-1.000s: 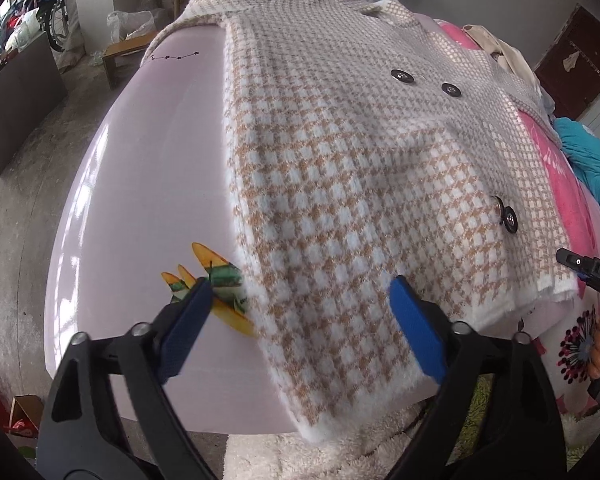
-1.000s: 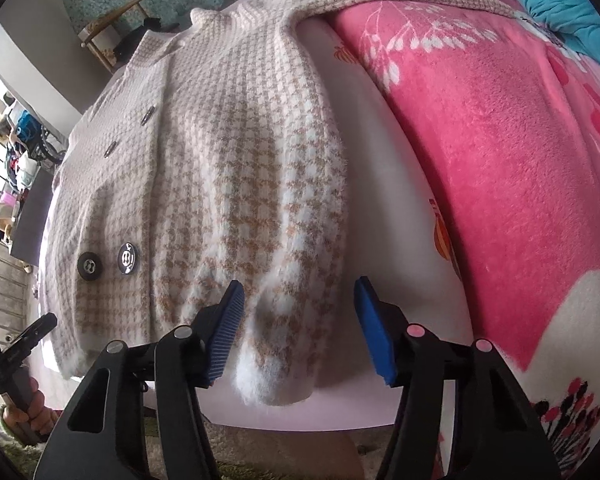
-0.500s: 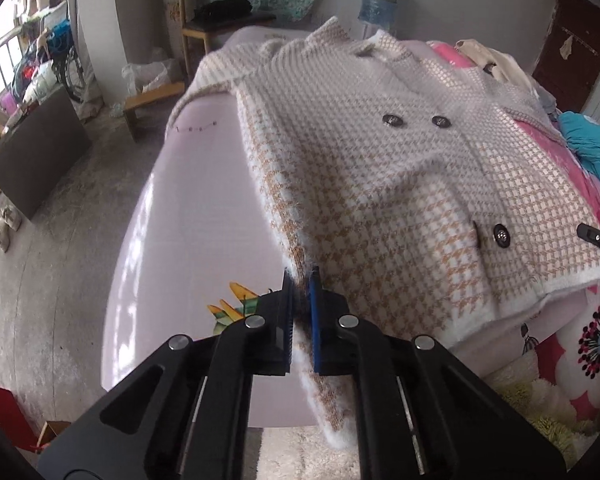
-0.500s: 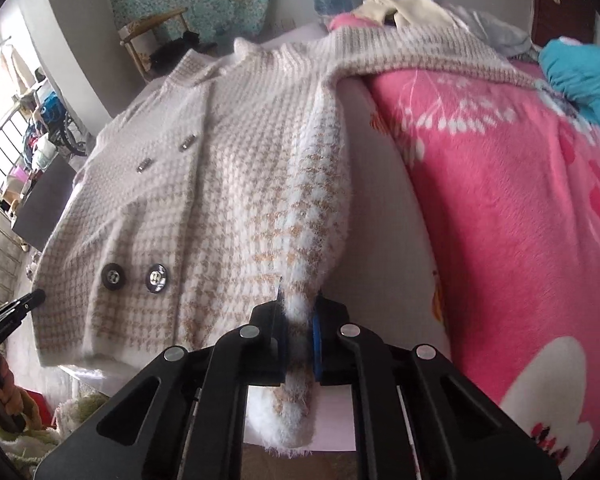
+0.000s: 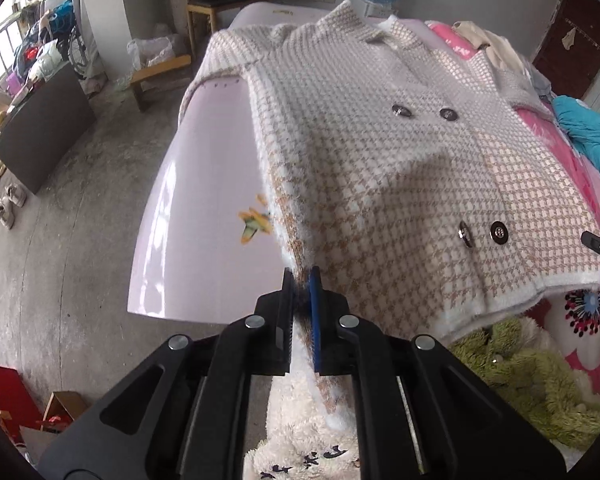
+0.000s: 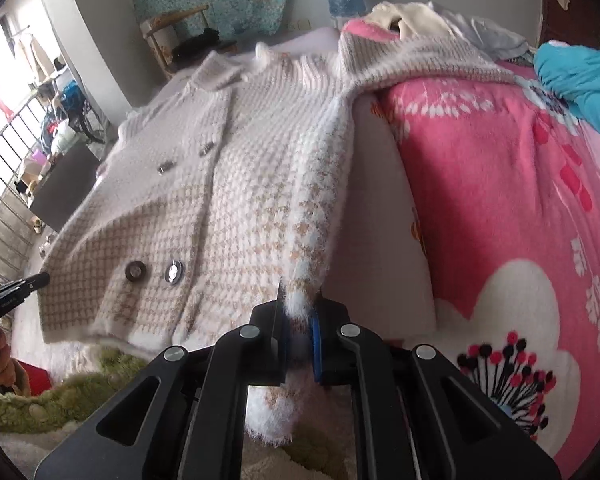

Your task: Fold large clothes

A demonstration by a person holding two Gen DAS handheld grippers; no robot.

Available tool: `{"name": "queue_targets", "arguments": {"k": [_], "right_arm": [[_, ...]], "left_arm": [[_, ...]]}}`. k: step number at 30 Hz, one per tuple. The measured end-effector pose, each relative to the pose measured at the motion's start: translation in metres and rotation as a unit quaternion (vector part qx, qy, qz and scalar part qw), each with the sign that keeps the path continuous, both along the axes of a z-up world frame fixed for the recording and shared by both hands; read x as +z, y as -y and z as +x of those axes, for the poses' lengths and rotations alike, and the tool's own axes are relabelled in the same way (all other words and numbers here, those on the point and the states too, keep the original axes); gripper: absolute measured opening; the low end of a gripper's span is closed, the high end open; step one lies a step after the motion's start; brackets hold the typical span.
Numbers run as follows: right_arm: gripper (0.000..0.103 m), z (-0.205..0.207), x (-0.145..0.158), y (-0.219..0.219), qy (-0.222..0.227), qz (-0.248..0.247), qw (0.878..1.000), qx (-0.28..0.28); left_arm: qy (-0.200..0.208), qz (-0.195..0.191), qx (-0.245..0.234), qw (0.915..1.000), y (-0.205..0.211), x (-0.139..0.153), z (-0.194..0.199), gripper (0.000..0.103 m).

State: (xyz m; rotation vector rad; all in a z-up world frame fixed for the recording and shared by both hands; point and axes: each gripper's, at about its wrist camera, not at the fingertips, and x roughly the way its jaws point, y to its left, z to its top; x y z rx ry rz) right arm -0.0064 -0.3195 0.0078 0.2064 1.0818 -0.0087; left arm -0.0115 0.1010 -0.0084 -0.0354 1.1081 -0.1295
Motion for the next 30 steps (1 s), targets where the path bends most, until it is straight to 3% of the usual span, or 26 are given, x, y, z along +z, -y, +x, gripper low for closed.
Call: {"name": "queue_targets", "arguments": {"k": [2, 4, 5, 6, 8, 12, 16, 20, 22, 24, 27, 30], "right_arm": [[0.022, 0.006, -0.016, 0.006, -0.036, -0.003, 0.999, -0.003], [0.033, 0.008, -0.015, 0.010, -0.045, -0.013, 0.999, -0.013], [0.040, 0.009, -0.006, 0.014, -0.034, -0.022, 0.999, -0.014], [0.045, 0.010, 0.003, 0.014, -0.020, -0.031, 0.999, -0.016], [0.063, 0.017, 0.028, 0.012, 0.020, -0.049, 0.999, -0.009], [0.074, 0.054, 0.055, -0.012, 0.083, -0.048, 0.995, 0.032], [0.075, 0.115, 0.046, -0.063, 0.099, 0.003, 0.991, 0.089], [0.075, 0.163, 0.021, -0.126, 0.084, 0.006, 0.985, 0.149], [0.075, 0.185, 0.006, -0.152, 0.067, 0.011, 0.982, 0.176], [0.075, 0.201, -0.008, -0.170, 0.043, 0.018, 0.980, 0.193], [0.075, 0.216, -0.022, -0.185, 0.019, 0.021, 0.978, 0.206], [0.075, 0.227, -0.030, -0.192, 0.006, 0.004, 0.978, 0.209]], "left_arm": [[-0.020, -0.001, 0.008, 0.9998, -0.003, -0.013, 0.006, 0.010], [-0.031, -0.005, 0.016, 0.9994, -0.007, -0.014, 0.011, 0.029], [-0.027, -0.010, 0.020, 0.9994, -0.012, -0.011, 0.012, 0.036], [-0.015, -0.016, 0.027, 0.9994, -0.018, -0.005, 0.013, 0.049], [0.011, -0.024, 0.038, 0.9989, -0.027, 0.008, 0.019, 0.059], [0.036, -0.031, 0.070, 0.9964, -0.047, 0.023, 0.055, 0.071], [0.064, -0.050, 0.108, 0.9909, -0.071, 0.027, 0.106, 0.076], [0.065, -0.129, 0.169, 0.9749, -0.109, 0.018, 0.166, 0.084], [0.035, -0.202, 0.208, 0.9563, -0.138, -0.001, 0.198, 0.084], [-0.010, -0.288, 0.251, 0.9241, -0.170, -0.032, 0.226, 0.084], [-0.072, -0.399, 0.318, 0.8572, -0.208, -0.089, 0.251, 0.084], [-0.130, -0.487, 0.374, 0.7786, -0.232, -0.145, 0.257, 0.084]]}}
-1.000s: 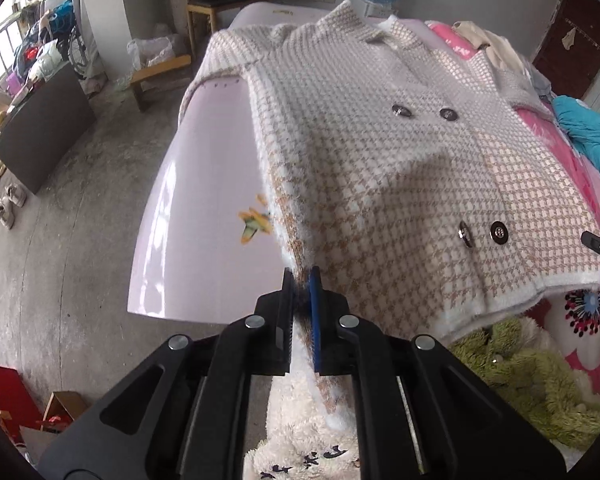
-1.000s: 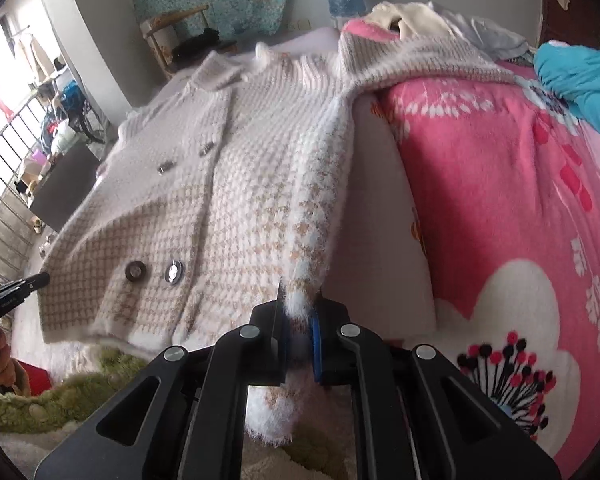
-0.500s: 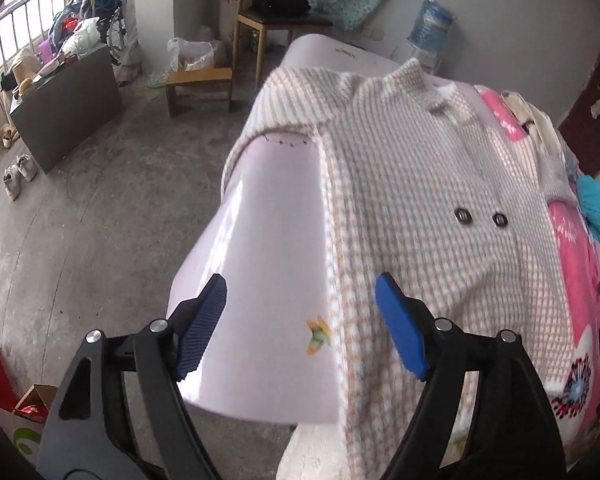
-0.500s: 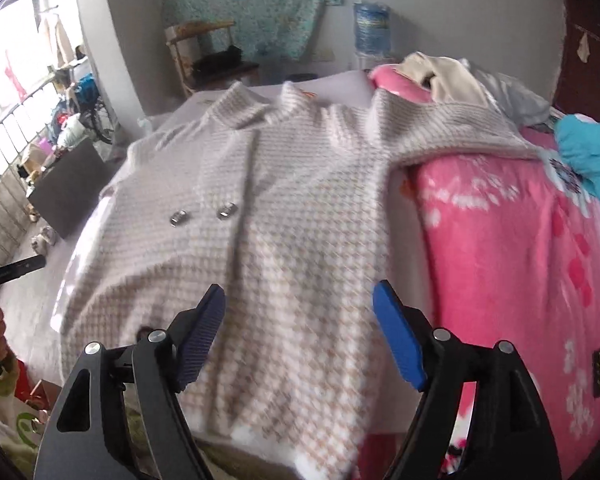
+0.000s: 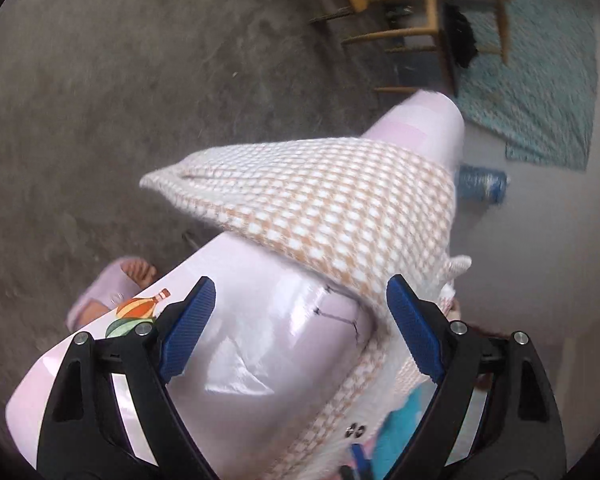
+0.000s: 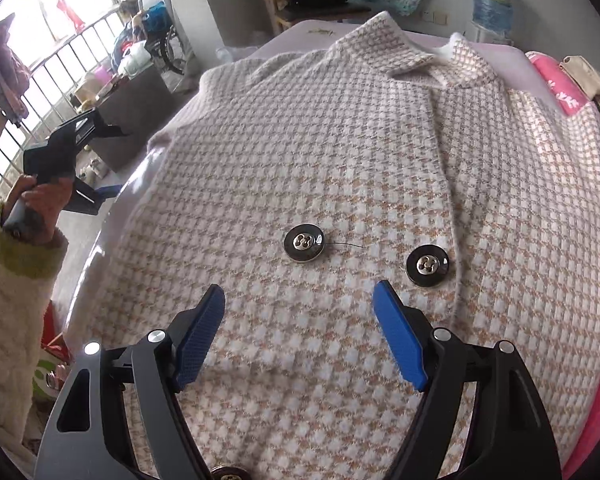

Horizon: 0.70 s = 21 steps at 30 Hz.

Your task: Fold large clothes

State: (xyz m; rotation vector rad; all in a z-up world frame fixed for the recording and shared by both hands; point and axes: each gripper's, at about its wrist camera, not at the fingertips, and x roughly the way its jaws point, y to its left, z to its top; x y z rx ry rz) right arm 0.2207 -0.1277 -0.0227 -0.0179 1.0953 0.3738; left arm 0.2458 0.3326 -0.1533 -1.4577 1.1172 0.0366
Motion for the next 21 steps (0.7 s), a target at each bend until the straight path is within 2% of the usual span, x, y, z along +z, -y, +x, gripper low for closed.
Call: {"name": "queue_targets", "arguments": {"k": [2, 4, 6, 8, 12, 16, 18, 19, 21], "right_arm": [[0.075, 0.006, -0.004, -0.001, -0.009, -0.007, 1.000, -0.004], [0.075, 0.012, -0.007, -0.002, -0.016, -0.014, 1.000, -0.009], [0.075, 0.019, -0.009, -0.005, -0.018, -0.025, 0.999, -0.014], [0.075, 0.025, -0.011, -0.009, -0.020, -0.032, 0.999, -0.017], [0.075, 0.038, -0.014, -0.013, -0.027, -0.043, 0.998, -0.022], [0.075, 0.046, -0.013, -0.013, -0.031, -0.040, 0.998, -0.036], [0.075, 0.050, -0.012, -0.013, -0.030, -0.040, 0.998, -0.044], [0.075, 0.052, -0.012, -0.012, -0.029, -0.042, 0.998, -0.046], [0.075, 0.052, -0.009, -0.012, -0.024, -0.048, 0.997, -0.051]], "left_arm": [[-0.019, -0.057, 0.023, 0.9979, -0.006, -0.028, -0.001, 0.084], [-0.032, -0.120, 0.038, 0.9916, -0.005, -0.055, -0.004, 0.084], [-0.049, -0.152, 0.039, 0.9865, -0.005, -0.075, -0.004, 0.084], [-0.049, -0.176, 0.045, 0.9821, -0.005, -0.091, 0.000, 0.084], [-0.044, -0.241, 0.064, 0.9675, 0.001, -0.124, 0.011, 0.085], [-0.045, -0.258, 0.058, 0.9635, 0.009, -0.142, 0.027, 0.084], [-0.049, -0.253, 0.066, 0.9639, 0.008, -0.147, 0.034, 0.083], [-0.049, -0.255, 0.071, 0.9630, 0.007, -0.149, 0.035, 0.073], [-0.047, -0.255, 0.078, 0.9626, 0.002, -0.149, 0.037, 0.058]]}}
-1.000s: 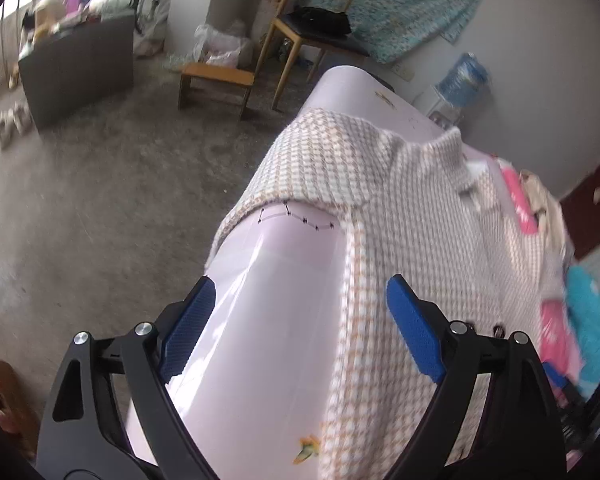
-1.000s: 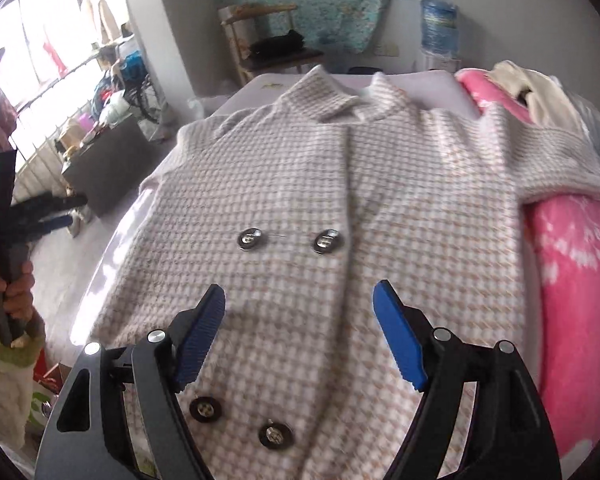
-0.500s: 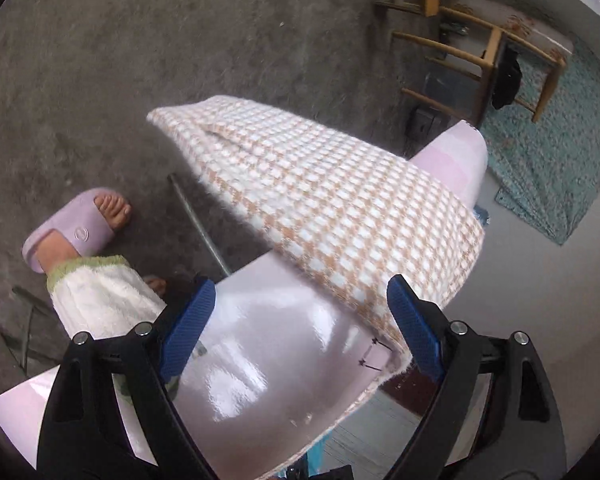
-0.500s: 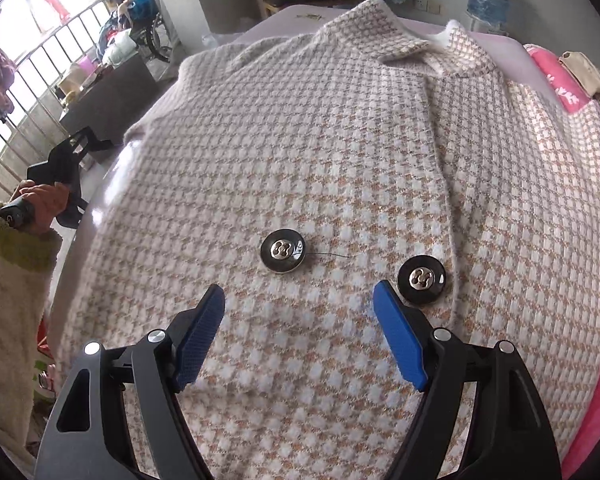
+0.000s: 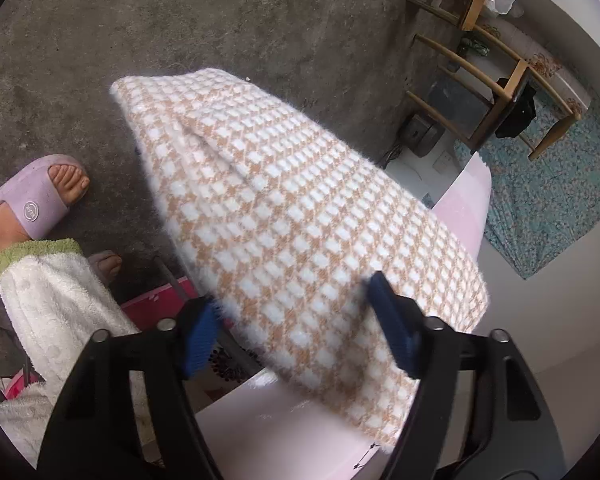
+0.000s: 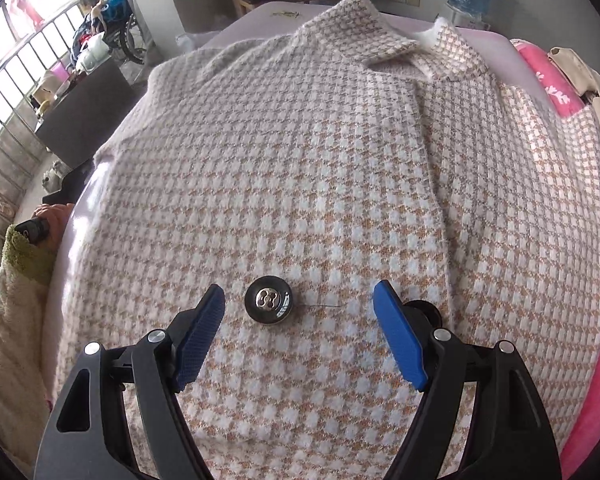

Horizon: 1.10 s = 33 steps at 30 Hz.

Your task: Fold large clothes

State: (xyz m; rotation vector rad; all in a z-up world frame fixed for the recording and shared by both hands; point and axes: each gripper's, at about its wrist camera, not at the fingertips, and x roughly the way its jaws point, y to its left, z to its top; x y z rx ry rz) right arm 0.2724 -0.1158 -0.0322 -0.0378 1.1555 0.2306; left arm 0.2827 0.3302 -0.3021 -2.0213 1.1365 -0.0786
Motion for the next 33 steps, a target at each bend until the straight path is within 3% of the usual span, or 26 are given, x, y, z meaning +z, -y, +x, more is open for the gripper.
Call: {"name": "queue_targets", "arguments": {"k": [4, 6, 8, 10, 12, 13, 15, 16, 18, 19, 21, 22, 23, 24, 25, 26, 27, 28, 31, 33], "right_arm": [[0.075, 0.004, 0.000, 0.000, 0.013, -0.019, 1.000, -0.001], [0.075, 0.006, 0.002, 0.003, 0.016, -0.020, 1.000, -0.004], [0.073, 0.005, 0.007, 0.007, 0.021, -0.015, 1.000, -0.007], [0.072, 0.002, 0.016, 0.012, 0.033, -0.012, 0.999, -0.009], [0.072, -0.003, 0.026, 0.019, 0.049, -0.010, 0.999, -0.012], [0.072, -0.006, 0.031, 0.022, 0.056, -0.009, 0.998, -0.015], [0.072, -0.014, 0.040, 0.031, 0.070, -0.008, 0.997, -0.022], [0.072, -0.016, 0.042, 0.036, 0.075, -0.007, 0.997, -0.026], [0.072, -0.022, 0.047, 0.048, 0.081, -0.004, 0.996, -0.038], [0.072, -0.024, 0.050, 0.054, 0.083, -0.001, 0.996, -0.045], [0.072, -0.031, 0.053, 0.067, 0.087, 0.002, 0.994, -0.062], [0.072, -0.033, 0.054, 0.073, 0.088, 0.003, 0.994, -0.069], [0.072, -0.037, 0.056, 0.081, 0.089, 0.006, 0.993, -0.079], [0.072, -0.040, 0.056, 0.088, 0.089, 0.008, 0.992, -0.087], [0.072, -0.040, 0.056, 0.093, 0.087, 0.011, 0.992, -0.092], [0.072, -0.042, 0.055, 0.100, 0.084, 0.014, 0.991, -0.100], [0.072, -0.044, 0.054, 0.105, 0.082, 0.018, 0.991, -0.107], [0.072, -0.044, 0.052, 0.112, 0.076, 0.024, 0.990, -0.114], [0.072, -0.047, 0.041, 0.129, 0.052, 0.049, 0.989, -0.131], [0.072, -0.046, 0.035, 0.136, 0.040, 0.060, 0.988, -0.137]], "left_arm": [[-0.010, 0.067, -0.005, 0.9977, -0.017, 0.015, 0.004, 0.022], [-0.010, 0.125, -0.005, 0.9921, -0.030, 0.032, 0.006, 0.016], [0.000, 0.220, -0.013, 0.9754, -0.043, 0.068, 0.009, 0.012], [0.018, 0.321, -0.019, 0.9466, -0.050, 0.118, 0.012, 0.009], [0.043, 0.439, -0.029, 0.8972, -0.047, 0.182, 0.016, 0.009], [0.062, 0.501, -0.036, 0.8625, -0.037, 0.219, 0.018, 0.009], [0.116, 0.616, -0.057, 0.7769, -0.002, 0.294, 0.019, 0.009], [0.152, 0.664, -0.071, 0.7288, 0.024, 0.329, 0.018, 0.009], [0.220, 0.730, -0.107, 0.6384, 0.082, 0.383, 0.010, 0.010], [0.253, 0.748, -0.128, 0.5994, 0.113, 0.402, 0.003, 0.010], [0.310, 0.767, -0.169, 0.5351, 0.170, 0.424, -0.011, 0.011], [0.330, 0.771, -0.194, 0.5082, 0.196, 0.427, -0.017, 0.012], [0.346, 0.771, -0.219, 0.4889, 0.219, 0.424, -0.023, 0.014], [0.357, 0.764, -0.244, 0.4789, 0.239, 0.418, -0.028, 0.025], [0.364, 0.751, -0.275, 0.4779, 0.257, 0.406, -0.032, 0.044], [0.366, 0.736, -0.301, 0.4842, 0.271, 0.394, -0.034, 0.054], [0.364, 0.718, -0.326, 0.4960, 0.282, 0.375, -0.035, 0.066], [0.358, 0.704, -0.349, 0.5041, 0.295, 0.357, -0.041, 0.070], [0.315, 0.658, -0.420, 0.5398, 0.309, 0.295, -0.050, 0.071], [0.291, 0.644, -0.432, 0.5604, 0.307, 0.269, -0.056, 0.071]]}}
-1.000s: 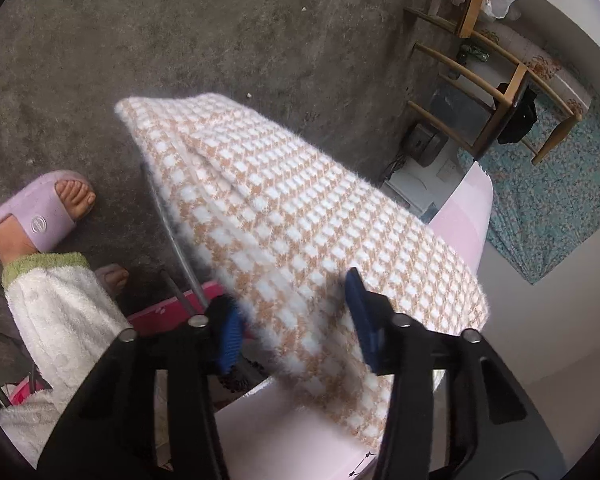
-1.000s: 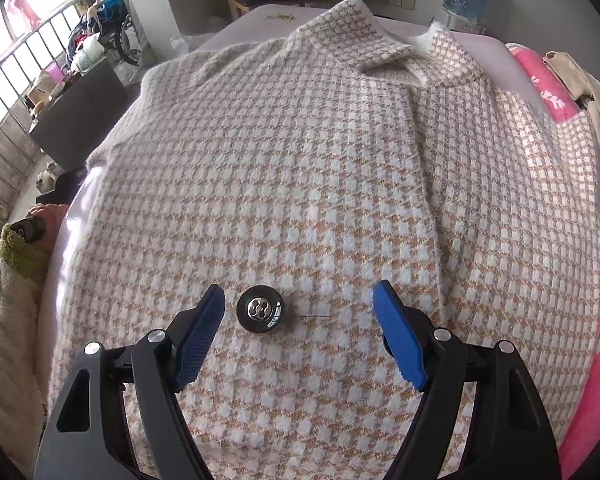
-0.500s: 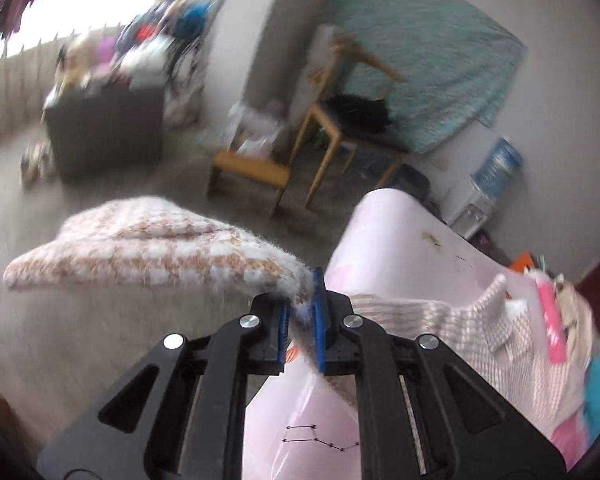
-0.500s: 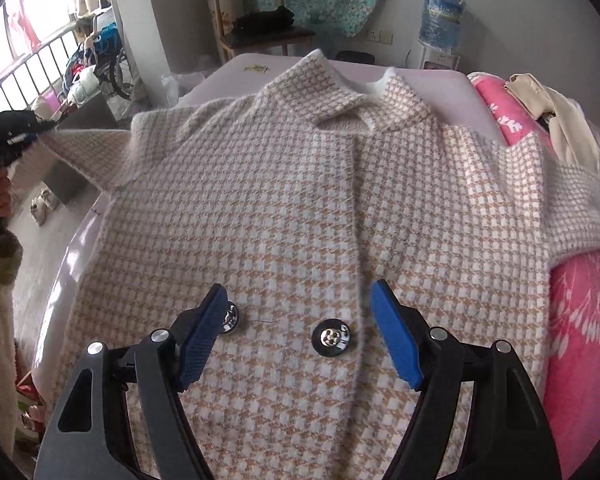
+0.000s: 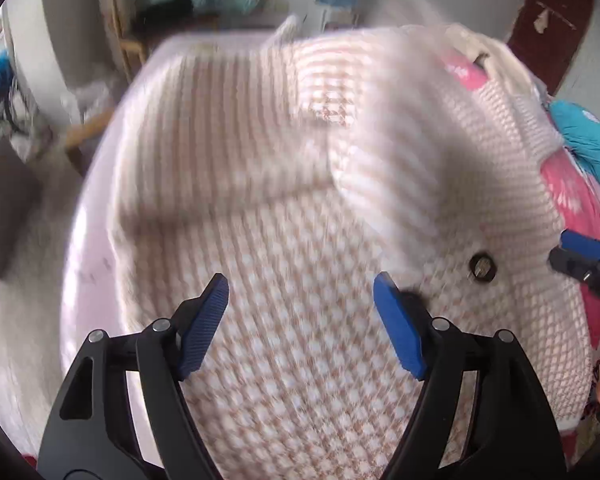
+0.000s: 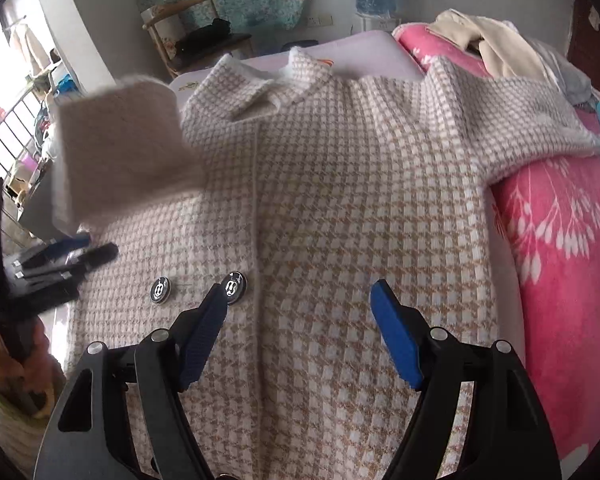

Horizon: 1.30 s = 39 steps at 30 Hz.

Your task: Fold large clothes

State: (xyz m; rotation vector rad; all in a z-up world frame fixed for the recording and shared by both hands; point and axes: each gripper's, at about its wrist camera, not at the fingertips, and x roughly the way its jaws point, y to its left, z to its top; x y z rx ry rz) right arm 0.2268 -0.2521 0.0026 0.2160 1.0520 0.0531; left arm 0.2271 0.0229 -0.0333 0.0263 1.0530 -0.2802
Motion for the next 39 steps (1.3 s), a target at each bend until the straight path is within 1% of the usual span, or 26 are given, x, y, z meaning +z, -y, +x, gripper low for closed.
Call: {"name": "queue_targets", "arguments": {"k": [2, 3, 4, 5, 6, 8, 9, 10, 13, 15, 16, 17, 18, 20, 22, 24, 27, 31, 34, 37, 39], "right_arm": [[0.072, 0.003, -0.006, 0.004, -0.008, 0.013, 1.000, -0.001], [0.072, 0.005, -0.009, 0.004, -0.011, 0.021, 1.000, 0.000], [0.072, 0.008, -0.012, 0.004, -0.014, 0.029, 0.999, 0.002], [0.073, 0.011, -0.015, 0.002, -0.016, 0.037, 0.999, 0.005], [0.074, 0.015, -0.019, 0.000, -0.020, 0.043, 0.999, 0.009], [0.075, 0.023, -0.026, -0.006, -0.032, 0.051, 0.998, 0.015], [0.075, 0.028, -0.031, -0.010, -0.037, 0.055, 0.998, 0.022], [0.077, 0.031, -0.035, -0.014, -0.042, 0.052, 0.997, 0.027], [0.082, 0.039, -0.046, -0.027, -0.055, 0.026, 0.997, 0.036], [0.086, 0.042, -0.053, -0.032, -0.060, 0.014, 0.997, 0.045], [0.090, 0.041, -0.055, -0.035, -0.057, 0.008, 0.997, 0.050], [0.094, 0.042, -0.055, -0.038, -0.052, 0.003, 0.997, 0.056], [0.096, 0.041, -0.057, -0.043, -0.051, -0.005, 0.997, 0.064], [0.097, 0.040, -0.059, -0.051, -0.046, -0.030, 0.996, 0.073], [0.097, 0.042, -0.061, -0.055, -0.040, -0.038, 0.996, 0.075], [0.097, 0.044, -0.060, -0.058, -0.036, -0.034, 0.996, 0.075], [0.097, 0.042, -0.059, -0.055, -0.029, -0.029, 0.996, 0.076], [0.097, 0.029, -0.056, -0.050, -0.004, -0.028, 0.996, 0.080], [0.097, 0.018, -0.054, -0.045, 0.008, -0.018, 0.996, 0.084], [0.097, 0.014, -0.051, -0.040, 0.009, -0.008, 0.996, 0.090], [0.097, 0.013, -0.049, -0.039, -0.001, -0.006, 0.996, 0.090]], "left_arm": [[-0.018, -0.003, 0.016, 0.9997, -0.008, -0.013, -0.003, 0.072], [-0.021, -0.009, 0.026, 0.9994, -0.014, -0.015, -0.004, 0.074], [-0.015, -0.019, 0.031, 0.9992, -0.020, -0.014, -0.005, 0.080], [-0.012, -0.019, 0.039, 0.9990, -0.025, -0.014, -0.005, 0.085], [-0.013, -0.012, 0.047, 0.9987, -0.028, -0.015, -0.003, 0.087], [-0.012, -0.005, 0.037, 0.9992, -0.032, -0.017, -0.003, 0.089], [-0.013, -0.001, 0.031, 0.9994, -0.032, -0.017, -0.002, 0.092], [-0.013, 0.004, 0.027, 0.9995, -0.030, -0.018, 0.000, 0.095], [-0.010, 0.032, 0.020, 0.9992, -0.025, -0.019, 0.009, 0.095], [-0.006, 0.058, 0.011, 0.9982, -0.014, -0.022, 0.007, 0.095], [-0.002, 0.063, 0.009, 0.9980, -0.011, -0.022, 0.005, 0.095], [0.001, 0.060, 0.010, 0.9981, -0.005, -0.021, 0.006, 0.095], [0.004, 0.057, 0.010, 0.9983, -0.005, -0.020, 0.008, 0.095], [0.009, 0.057, 0.006, 0.9983, 0.000, -0.019, 0.006, 0.095], [0.014, 0.056, 0.003, 0.9983, -0.008, -0.020, 0.007, 0.095], [0.017, 0.057, -0.001, 0.9982, -0.008, -0.020, 0.007, 0.095], [0.016, 0.059, 0.000, 0.9981, -0.013, -0.021, -0.002, 0.095], [0.015, 0.060, 0.005, 0.9980, -0.014, -0.020, -0.004, 0.096], [0.014, 0.061, 0.004, 0.9980, -0.014, -0.020, -0.003, 0.096], [0.011, 0.062, 0.004, 0.9980, -0.012, -0.021, -0.001, 0.096], [0.012, 0.062, 0.004, 0.9980, -0.011, -0.021, 0.001, 0.096]]}}
